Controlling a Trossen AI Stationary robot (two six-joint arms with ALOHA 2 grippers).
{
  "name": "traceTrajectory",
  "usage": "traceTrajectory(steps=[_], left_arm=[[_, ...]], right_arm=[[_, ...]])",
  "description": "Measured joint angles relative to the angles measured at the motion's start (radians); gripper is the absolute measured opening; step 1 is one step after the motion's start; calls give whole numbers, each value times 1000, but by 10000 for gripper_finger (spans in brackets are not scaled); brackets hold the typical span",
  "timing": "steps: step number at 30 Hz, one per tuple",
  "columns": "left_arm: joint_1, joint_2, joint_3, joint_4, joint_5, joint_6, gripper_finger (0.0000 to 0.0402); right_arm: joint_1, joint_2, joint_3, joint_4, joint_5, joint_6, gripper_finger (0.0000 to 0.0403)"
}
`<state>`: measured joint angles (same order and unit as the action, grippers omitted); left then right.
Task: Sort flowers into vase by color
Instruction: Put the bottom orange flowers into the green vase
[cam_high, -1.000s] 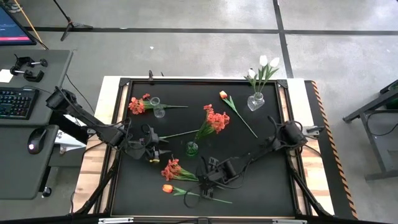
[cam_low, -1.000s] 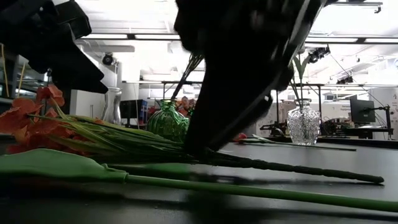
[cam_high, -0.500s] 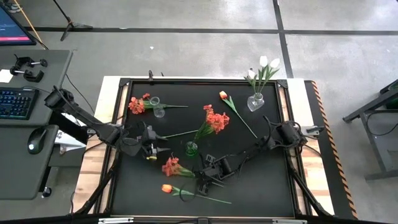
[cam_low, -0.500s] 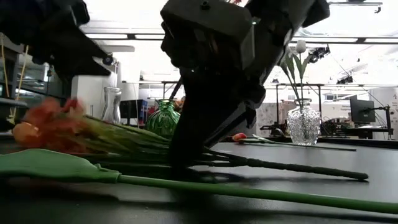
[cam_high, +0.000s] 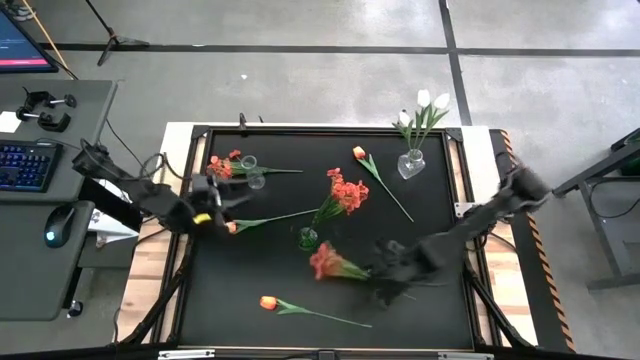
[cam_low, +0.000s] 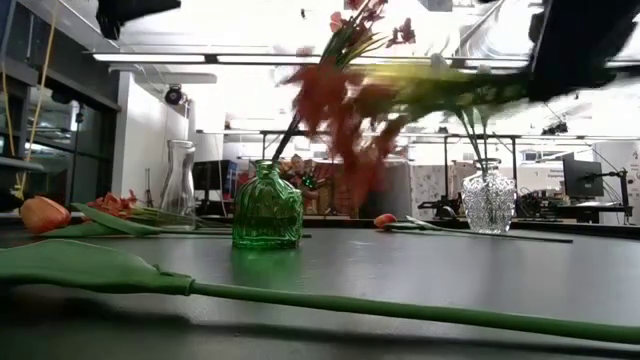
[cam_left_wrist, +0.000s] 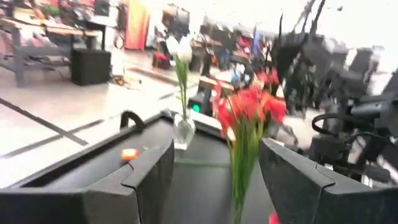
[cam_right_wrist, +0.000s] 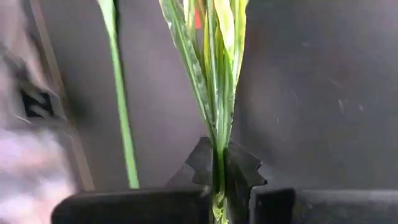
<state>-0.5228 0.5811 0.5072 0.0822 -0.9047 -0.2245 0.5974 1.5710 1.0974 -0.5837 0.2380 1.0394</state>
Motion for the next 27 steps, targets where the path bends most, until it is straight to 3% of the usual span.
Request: traceTrajectory(steps=[3, 5, 10, 13, 18, 22, 27], left_arm=[[2, -28, 12, 12, -22, -10, 220], [9, -34, 12, 55, -21, -31, 220], [26, -35, 12, 184, 27, -22, 220], [33, -34, 12, 238, 33, -8, 220], [36, -35, 12, 285, 34, -9, 220], [27, -34, 12, 279, 39, -25, 220], [3, -20, 12, 223, 69, -84, 220]], right_arm=[[54, -111, -168, 313, 167, 108, 1], [48, -129, -252, 604, 255, 56, 1], [-79, 10, -308, 1169, 312, -348, 1], [-180, 117, -235, 1434, 233, -645, 1], [-301, 269, -40, 1507, -36, -843, 0], [-353, 344, 73, 1516, -29, -946, 0], [-412, 378, 75, 1573, -17, -948, 0]])
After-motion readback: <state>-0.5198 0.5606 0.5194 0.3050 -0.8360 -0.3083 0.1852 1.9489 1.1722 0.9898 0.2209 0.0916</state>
